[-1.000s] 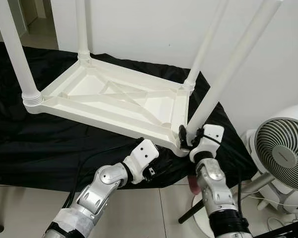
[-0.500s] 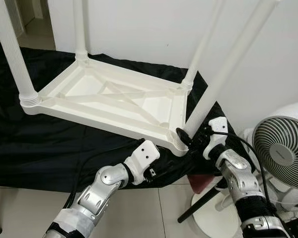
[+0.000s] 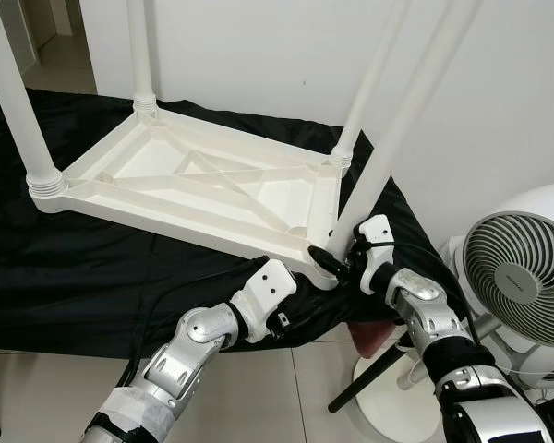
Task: Building children table
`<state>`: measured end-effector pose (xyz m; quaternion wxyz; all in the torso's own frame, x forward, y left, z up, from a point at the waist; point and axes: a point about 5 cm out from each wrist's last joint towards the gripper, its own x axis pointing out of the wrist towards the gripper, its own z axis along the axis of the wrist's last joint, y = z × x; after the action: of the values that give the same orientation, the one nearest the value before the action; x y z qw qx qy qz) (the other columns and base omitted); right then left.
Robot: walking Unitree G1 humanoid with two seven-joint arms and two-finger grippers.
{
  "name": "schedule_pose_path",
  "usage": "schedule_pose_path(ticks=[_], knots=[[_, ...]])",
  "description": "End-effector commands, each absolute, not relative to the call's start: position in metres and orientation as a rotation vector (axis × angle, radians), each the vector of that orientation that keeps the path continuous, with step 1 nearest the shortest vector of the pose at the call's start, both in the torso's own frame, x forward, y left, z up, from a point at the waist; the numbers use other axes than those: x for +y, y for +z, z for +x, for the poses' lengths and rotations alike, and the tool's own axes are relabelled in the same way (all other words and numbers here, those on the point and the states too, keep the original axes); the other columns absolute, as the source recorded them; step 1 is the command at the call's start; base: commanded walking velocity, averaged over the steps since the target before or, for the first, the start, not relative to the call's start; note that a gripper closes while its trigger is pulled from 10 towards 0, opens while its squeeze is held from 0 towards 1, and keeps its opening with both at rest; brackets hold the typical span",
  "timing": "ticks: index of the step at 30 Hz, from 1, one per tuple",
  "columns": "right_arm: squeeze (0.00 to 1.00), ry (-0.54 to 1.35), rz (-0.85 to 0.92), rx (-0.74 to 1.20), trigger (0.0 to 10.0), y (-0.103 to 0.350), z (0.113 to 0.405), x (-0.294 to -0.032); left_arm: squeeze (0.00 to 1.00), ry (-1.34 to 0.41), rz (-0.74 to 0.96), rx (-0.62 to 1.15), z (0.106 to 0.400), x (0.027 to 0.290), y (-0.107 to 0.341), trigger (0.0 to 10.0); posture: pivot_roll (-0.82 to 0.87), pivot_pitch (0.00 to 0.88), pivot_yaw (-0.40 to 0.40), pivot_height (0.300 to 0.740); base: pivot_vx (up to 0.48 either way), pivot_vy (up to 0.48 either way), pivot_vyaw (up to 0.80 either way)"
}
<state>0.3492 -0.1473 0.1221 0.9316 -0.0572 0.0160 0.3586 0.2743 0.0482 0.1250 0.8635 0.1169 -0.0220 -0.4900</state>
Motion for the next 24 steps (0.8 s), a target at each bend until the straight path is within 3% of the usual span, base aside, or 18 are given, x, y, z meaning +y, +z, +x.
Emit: schedule_pose_path(ticks=[1, 7, 8, 17, 18, 24], knots=[[0.00, 0.745, -0.132, 0.087, 0.0, 0.112, 0.347, -0.149, 0.00, -1.128, 0.254, -0.037, 0.271, 0.043, 0.124, 10.0, 0.11, 0.000, -0.157, 0.740, 0.000, 0.000, 0.00], [0.00, 0.666, -0.070, 0.126, 0.0, 0.099, 0.344, -0.158, 0.00, -1.117, 0.250, -0.037, 0.273, 0.043, 0.123, 10.0, 0.10, 0.000, -0.169, 0.740, 0.000, 0.000, 0.00], [0.00, 0.643, -0.047, 0.121, 10.0, 0.098, 0.343, -0.157, 0.00, -1.109, 0.243, -0.034, 0.274, 0.043, 0.123, 10.0, 0.10, 0.000, -0.169, 0.740, 0.000, 0.000, 0.00], [0.00, 0.401, -0.059, 0.145, 10.0, 0.091, 0.347, -0.159, 0.00, -1.100, 0.238, -0.034, 0.275, 0.045, 0.123, 10.0, 0.09, 0.000, -0.163, 0.740, 0.000, 0.000, 0.00], [0.00, 0.256, -0.016, 0.154, 10.0, 0.087, 0.346, -0.157, 0.00, -1.091, 0.248, -0.030, 0.277, 0.048, 0.122, 10.0, 0.08, 0.000, -0.160, 0.740, 0.000, 0.000, 0.00], [0.00, 0.084, 0.074, 0.153, 10.0, 0.085, 0.340, -0.148, 0.00, -1.072, 0.258, -0.032, 0.282, 0.052, 0.124, 10.0, 0.08, 0.000, -0.158, 0.740, 0.000, 0.000, 0.00]])
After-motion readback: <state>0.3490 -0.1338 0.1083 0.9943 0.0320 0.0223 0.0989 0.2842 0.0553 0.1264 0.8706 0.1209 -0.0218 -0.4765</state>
